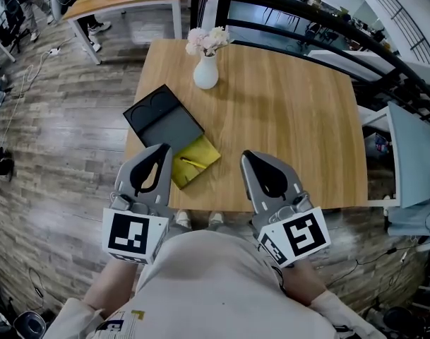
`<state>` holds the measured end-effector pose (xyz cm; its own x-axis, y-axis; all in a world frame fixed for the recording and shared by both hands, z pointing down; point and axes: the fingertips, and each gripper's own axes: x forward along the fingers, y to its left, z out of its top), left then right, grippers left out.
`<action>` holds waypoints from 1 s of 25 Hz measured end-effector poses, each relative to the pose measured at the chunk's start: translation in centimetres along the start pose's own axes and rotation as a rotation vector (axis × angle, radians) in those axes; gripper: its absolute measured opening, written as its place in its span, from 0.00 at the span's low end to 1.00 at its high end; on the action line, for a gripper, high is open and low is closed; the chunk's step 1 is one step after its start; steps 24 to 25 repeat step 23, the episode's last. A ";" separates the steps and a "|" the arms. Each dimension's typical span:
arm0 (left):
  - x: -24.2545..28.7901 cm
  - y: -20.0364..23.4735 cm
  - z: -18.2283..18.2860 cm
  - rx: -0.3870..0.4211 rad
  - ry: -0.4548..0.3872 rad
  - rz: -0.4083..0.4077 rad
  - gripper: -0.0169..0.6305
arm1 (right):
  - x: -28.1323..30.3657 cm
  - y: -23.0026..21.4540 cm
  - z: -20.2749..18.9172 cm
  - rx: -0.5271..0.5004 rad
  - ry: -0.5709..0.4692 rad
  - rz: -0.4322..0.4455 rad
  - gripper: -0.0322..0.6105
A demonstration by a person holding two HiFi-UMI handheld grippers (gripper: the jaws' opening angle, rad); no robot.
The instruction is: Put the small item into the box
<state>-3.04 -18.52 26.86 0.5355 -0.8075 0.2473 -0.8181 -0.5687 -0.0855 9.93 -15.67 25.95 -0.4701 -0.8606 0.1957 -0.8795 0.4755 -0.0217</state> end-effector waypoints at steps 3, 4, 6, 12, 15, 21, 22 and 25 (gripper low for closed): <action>0.1 -0.2 0.2 -0.010 -0.014 -0.003 0.03 | -0.2 -0.2 -0.1 0.003 0.003 -0.006 0.05; 0.2 -0.2 0.2 -0.007 -0.021 -0.003 0.03 | -0.2 -0.2 -0.1 0.002 0.003 -0.008 0.05; 0.2 -0.3 0.1 -0.007 -0.011 -0.009 0.03 | -0.3 -0.2 0.0 -0.001 0.002 -0.012 0.05; 0.2 -0.4 -0.5 -0.015 0.029 -0.023 0.03 | -0.2 -0.2 0.4 0.000 0.004 0.000 0.05; 0.0 -0.6 -0.6 -0.013 0.018 -0.029 0.03 | -0.4 0.1 0.4 -0.019 0.010 -0.004 0.05; -0.3 -0.4 -0.7 -0.012 0.047 -0.032 0.03 | -0.4 0.1 0.5 -0.018 0.010 -0.010 0.05; -0.3 -0.3 -0.7 -0.011 0.045 -0.033 0.03 | -0.3 0.1 0.5 -0.019 0.009 -0.012 0.05; -0.2 -0.2 -0.7 -0.011 0.045 -0.033 0.03 | -0.2 0.1 0.6 -0.020 0.008 -0.014 0.05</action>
